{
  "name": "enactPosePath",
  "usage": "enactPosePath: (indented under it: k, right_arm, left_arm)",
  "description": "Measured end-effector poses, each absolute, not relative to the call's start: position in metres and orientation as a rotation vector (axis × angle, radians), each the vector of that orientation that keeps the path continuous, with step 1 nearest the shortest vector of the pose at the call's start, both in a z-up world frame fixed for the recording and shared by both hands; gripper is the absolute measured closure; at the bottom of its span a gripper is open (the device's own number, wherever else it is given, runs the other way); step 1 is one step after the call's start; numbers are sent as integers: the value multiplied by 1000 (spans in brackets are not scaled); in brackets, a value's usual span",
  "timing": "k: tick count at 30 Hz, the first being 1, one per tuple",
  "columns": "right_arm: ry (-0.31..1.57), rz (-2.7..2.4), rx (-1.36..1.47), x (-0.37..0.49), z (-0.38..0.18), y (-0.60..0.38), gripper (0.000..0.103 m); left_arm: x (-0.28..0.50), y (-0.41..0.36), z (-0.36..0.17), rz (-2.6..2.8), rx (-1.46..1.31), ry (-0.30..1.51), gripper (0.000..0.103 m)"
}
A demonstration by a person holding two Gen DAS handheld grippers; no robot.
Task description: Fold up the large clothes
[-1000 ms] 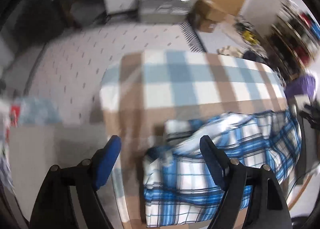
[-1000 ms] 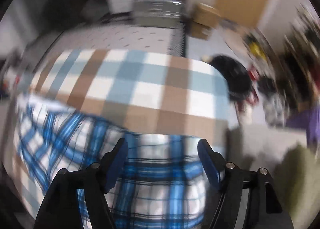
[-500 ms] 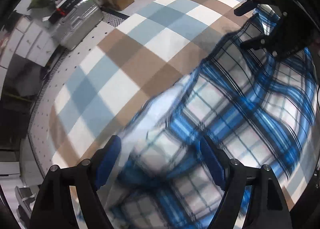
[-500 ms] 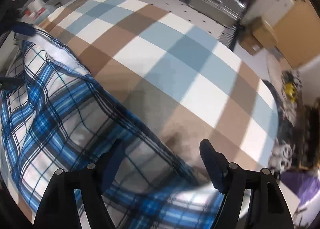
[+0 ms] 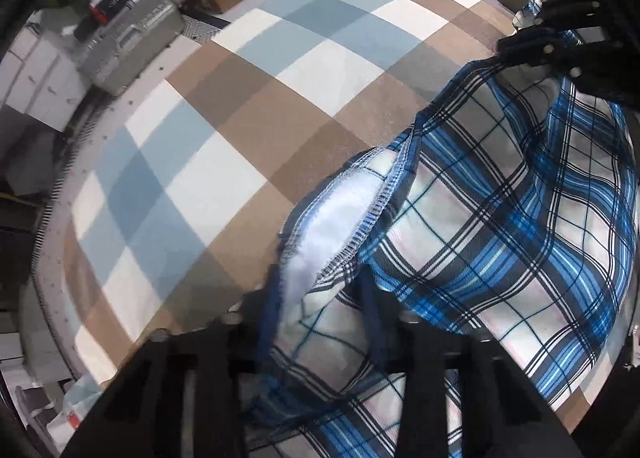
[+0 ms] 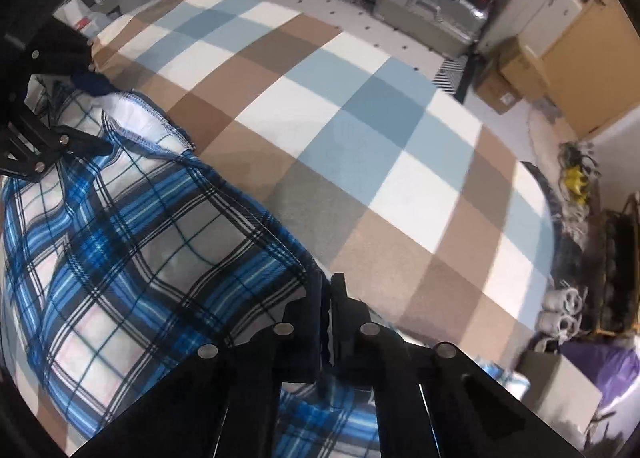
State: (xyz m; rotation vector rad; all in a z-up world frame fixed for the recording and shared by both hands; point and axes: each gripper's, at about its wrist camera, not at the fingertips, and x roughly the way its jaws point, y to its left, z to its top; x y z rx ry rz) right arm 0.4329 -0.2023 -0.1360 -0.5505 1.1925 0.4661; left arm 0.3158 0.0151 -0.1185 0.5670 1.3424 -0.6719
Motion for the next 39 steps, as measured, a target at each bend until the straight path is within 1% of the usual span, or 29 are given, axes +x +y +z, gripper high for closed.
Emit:
enactPosePath:
  k: [1,2,5,9,14,18,20,23,24,26,27,28,29,30,31,32,33,35,38,39]
  right_arm:
    - [1175,454,-535,430,-130,-204,101]
    - [1152,444,-519,427,-124,-207,101]
    - [1067,414,-507,419,-106,-208,101]
    - [944,368,-448,416,-77,-210,102]
    - [918,308,-369,434,-69,-214,102]
    - [966,233,-304,463,-95,-221,102]
    - [1026,166,-279,482,-119,-226,102]
    - [1094,93,-252,495,-148,-238,101]
    - [1112,79,-217,497,-155,-244,101]
    - [1096,62,-130,489,-150,-258,98]
    - [1069,71,-99,480,-141,-263,98]
    - [1037,84,-88,469,-130,-266,98]
    - [997,99,-87,455,-117,-268,90]
    - [967,114,-84,442,-106,-269,70]
    - [923,127,-79,423,-92,-272,58]
    - [884,138,-77,404,-81,-273,41]
    - [855,145,-77,389,-73,-274,35]
    - [800,163,-119,353,-60,-271,34]
    - [788,204,-145,305,-59,-271,24]
    - [792,202,-141,290,-63,-274,23]
  left_arm:
    - [313,14,-115,-658,588,1322,97]
    - [312,13,-113,-654,607,1305,99]
    - [315,9,-112,-596,636,1327,100]
    - [315,1,-100,-524,690,1287,100]
    - [319,6,-104,-476,639,1264,101]
    - [337,7,-116,-435,537,1278,101]
    - [344,7,-125,-382,538,1269,96]
    - [343,13,-132,-245,602,1261,94]
    - [342,18,-132,-216,602,1279,91]
    - [338,40,-125,-286,452,1350,89]
    - [335,51,-114,-316,376,1338,88]
    - [329,64,-99,-319,306,1308,84]
    - [323,74,-89,-319,258,1289,70]
    - [313,83,-78,-335,214,1269,60]
    - [302,87,-69,-334,212,1242,42]
    - [289,91,-61,-318,228,1203,35]
    - [278,92,-57,-308,248,1168,35]
    - [253,103,-56,-284,284,1137,34]
    - [226,127,-73,-257,254,1191,34]
    - [215,135,-83,-237,233,1217,34]
